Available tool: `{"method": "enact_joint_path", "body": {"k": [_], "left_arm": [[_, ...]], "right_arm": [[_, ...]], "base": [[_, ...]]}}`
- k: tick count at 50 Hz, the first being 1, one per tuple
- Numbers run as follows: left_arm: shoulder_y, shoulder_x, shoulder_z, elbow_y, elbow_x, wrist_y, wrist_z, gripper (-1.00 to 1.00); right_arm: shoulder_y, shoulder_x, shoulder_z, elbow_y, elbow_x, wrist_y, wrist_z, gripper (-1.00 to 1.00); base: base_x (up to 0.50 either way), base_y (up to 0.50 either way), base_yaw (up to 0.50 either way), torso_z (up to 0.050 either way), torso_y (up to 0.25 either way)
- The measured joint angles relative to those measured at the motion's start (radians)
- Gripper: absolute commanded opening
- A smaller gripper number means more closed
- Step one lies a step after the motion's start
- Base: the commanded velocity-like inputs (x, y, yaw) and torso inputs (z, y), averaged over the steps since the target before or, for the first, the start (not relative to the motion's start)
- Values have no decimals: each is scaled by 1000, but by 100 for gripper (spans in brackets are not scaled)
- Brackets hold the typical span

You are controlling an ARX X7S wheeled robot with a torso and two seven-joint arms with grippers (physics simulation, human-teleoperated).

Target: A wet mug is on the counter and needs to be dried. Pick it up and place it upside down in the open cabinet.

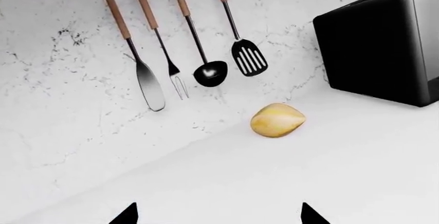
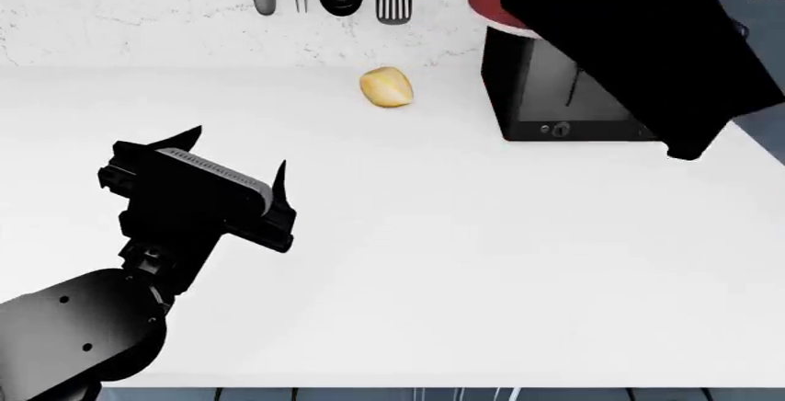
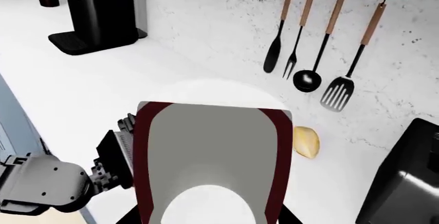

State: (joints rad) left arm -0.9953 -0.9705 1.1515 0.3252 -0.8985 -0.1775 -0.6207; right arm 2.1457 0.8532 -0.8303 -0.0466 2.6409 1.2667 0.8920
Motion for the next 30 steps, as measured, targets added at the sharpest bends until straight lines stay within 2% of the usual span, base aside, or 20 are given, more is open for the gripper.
{"method": "enact_joint_path", "body": {"k": [12,30], "left_arm": [[6,9,4,-11,1,-1,11,100],[13,18,5,-21,1,1,21,100]], "right_arm": [[126,-90,-39,130,43,38,76,-100],[191,-247,47,353,143,155,321,-100]], "base": [[0,0,0,0,0],[0,0,0,0,0]]}}
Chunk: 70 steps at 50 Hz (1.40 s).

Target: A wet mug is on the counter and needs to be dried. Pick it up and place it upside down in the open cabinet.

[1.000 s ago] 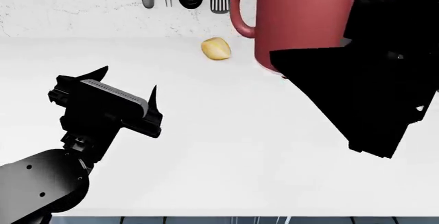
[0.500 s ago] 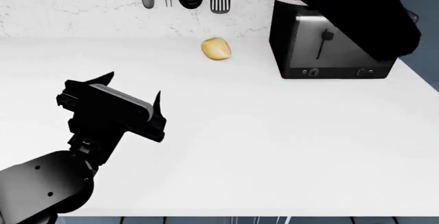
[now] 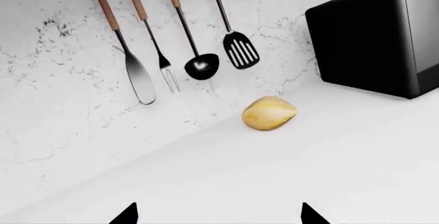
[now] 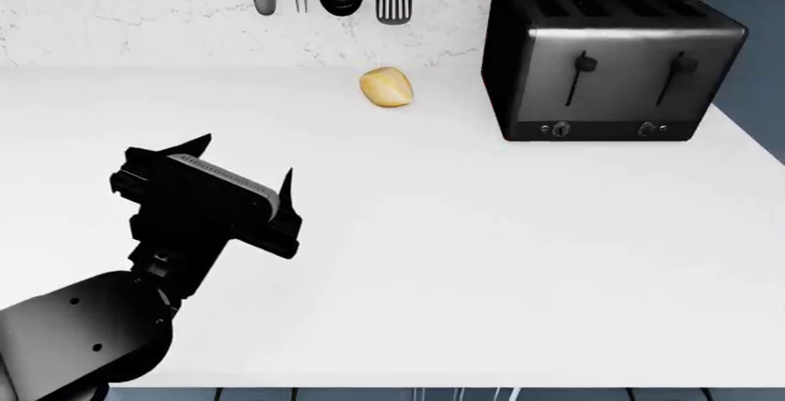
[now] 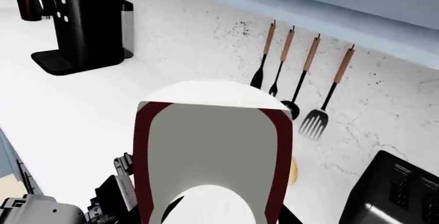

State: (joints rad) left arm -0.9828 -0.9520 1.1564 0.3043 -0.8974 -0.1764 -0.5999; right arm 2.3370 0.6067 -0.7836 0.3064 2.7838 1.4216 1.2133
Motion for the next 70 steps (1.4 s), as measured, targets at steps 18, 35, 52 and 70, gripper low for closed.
{"method": "enact_joint_path", "body": {"k": [18,35,52,70], "left_arm": [[11,9,-1,-14,3,9,7,100],[20,14,-3,-29,4,17,14,100],[33,17,-7,-39,6,32,18,100],[46,20,-12,-51,5,47,22,100]], "right_arm": [[13,-167,147,219,61,111,280,-100],[16,-261,266,312,-74,133,339,-100],[16,-288,338,351,-430,138,139,-100],[16,-325,450,325,-1043,142,-272,-100]], "base": [[0,0,0,0,0],[0,0,0,1,0],[0,0,0,0,0],[0,0,0,0,0]]}}
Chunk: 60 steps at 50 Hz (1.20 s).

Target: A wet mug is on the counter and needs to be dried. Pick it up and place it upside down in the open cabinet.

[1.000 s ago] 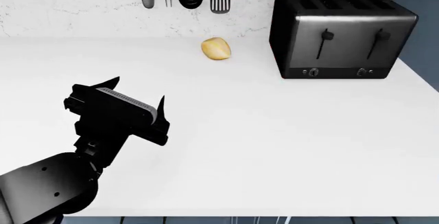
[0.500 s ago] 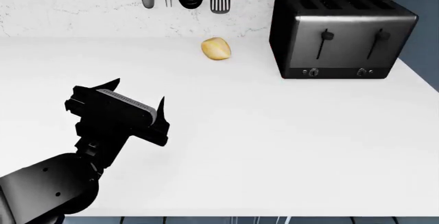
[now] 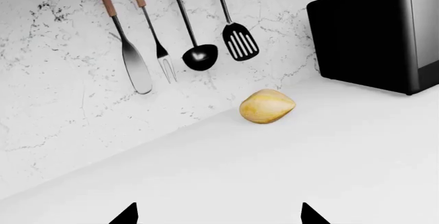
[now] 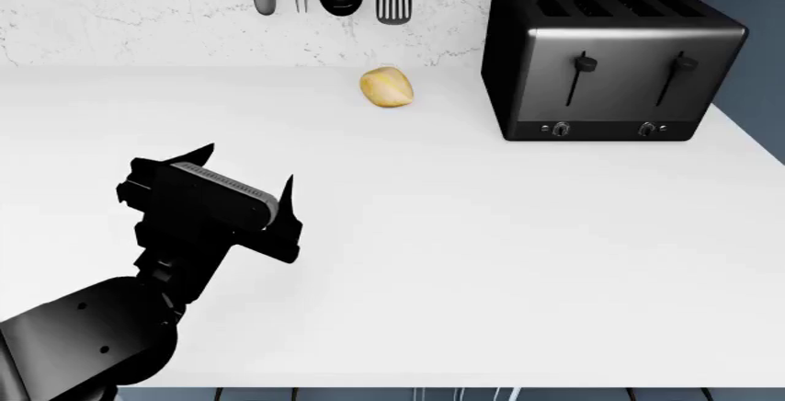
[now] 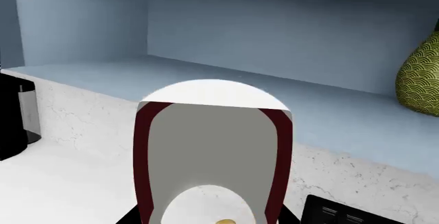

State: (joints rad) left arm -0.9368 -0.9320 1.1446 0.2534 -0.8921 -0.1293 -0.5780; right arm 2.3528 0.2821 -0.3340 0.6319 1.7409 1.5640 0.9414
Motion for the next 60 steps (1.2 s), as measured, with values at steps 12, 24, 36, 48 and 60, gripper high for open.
{"method": "enact_joint_path", "body": {"k": [12,24,36,48,60], "left_arm": [[10,3,-3,-10,2,11,2,100],[20,7,-4,-20,4,21,5,100],[25,10,-7,-27,2,27,12,100],[29,10,-13,-32,-6,34,18,100],[30,7,-23,-32,-24,34,14,100]], "right_arm": [[0,-73,129,-43,-659,3,-402,-100],[0,-208,254,-72,-1486,5,-934,-100],[1,-254,310,-39,-1701,-52,-1018,-100],[1,-259,330,71,-1721,-180,-959,-100],[0,-273,327,191,-1744,-303,-938,-100]], "base": [[0,0,0,0,1],[0,0,0,0,0],[0,0,0,0,0],[0,0,0,0,0],[0,0,0,0,1]]}}
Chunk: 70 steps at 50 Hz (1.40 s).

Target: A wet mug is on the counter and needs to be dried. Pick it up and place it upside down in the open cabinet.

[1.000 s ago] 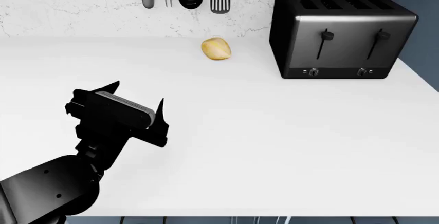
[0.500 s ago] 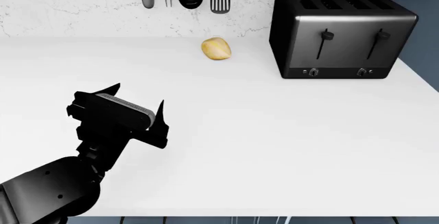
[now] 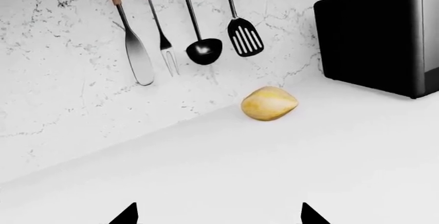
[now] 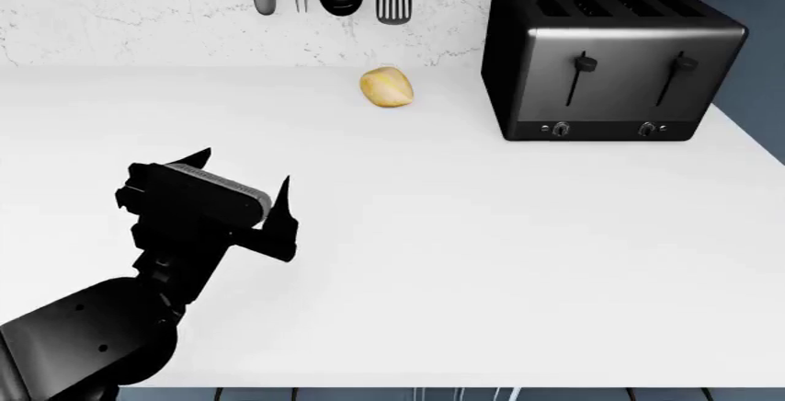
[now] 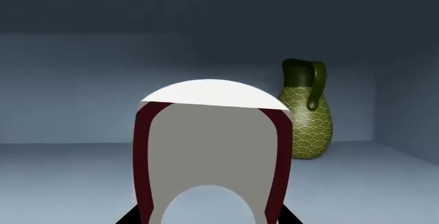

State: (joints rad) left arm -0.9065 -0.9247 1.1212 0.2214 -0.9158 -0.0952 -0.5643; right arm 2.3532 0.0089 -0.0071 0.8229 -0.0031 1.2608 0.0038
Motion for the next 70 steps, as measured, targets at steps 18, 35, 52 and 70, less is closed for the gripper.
{"method": "enact_joint_path", "body": {"k": [18,35,52,70], "left_arm": [[9,-4,-13,0,-15,-3,-31,100],[16,1,-26,-24,-36,-1,-42,100],[29,-4,-39,-27,-20,9,-94,100],[44,-7,-46,-29,-5,27,-110,100]], "right_arm": [[0,-7,-52,204,14,-179,34,-100],[-1,-8,-212,334,203,-295,92,-100],[2,-9,-306,286,329,-277,141,-100],[1,-9,-323,224,358,-240,163,-100]], "base": [[0,0,0,1,0],[0,0,0,0,1],[1,0,0,0,-71],[-1,0,0,0,-106]]}}
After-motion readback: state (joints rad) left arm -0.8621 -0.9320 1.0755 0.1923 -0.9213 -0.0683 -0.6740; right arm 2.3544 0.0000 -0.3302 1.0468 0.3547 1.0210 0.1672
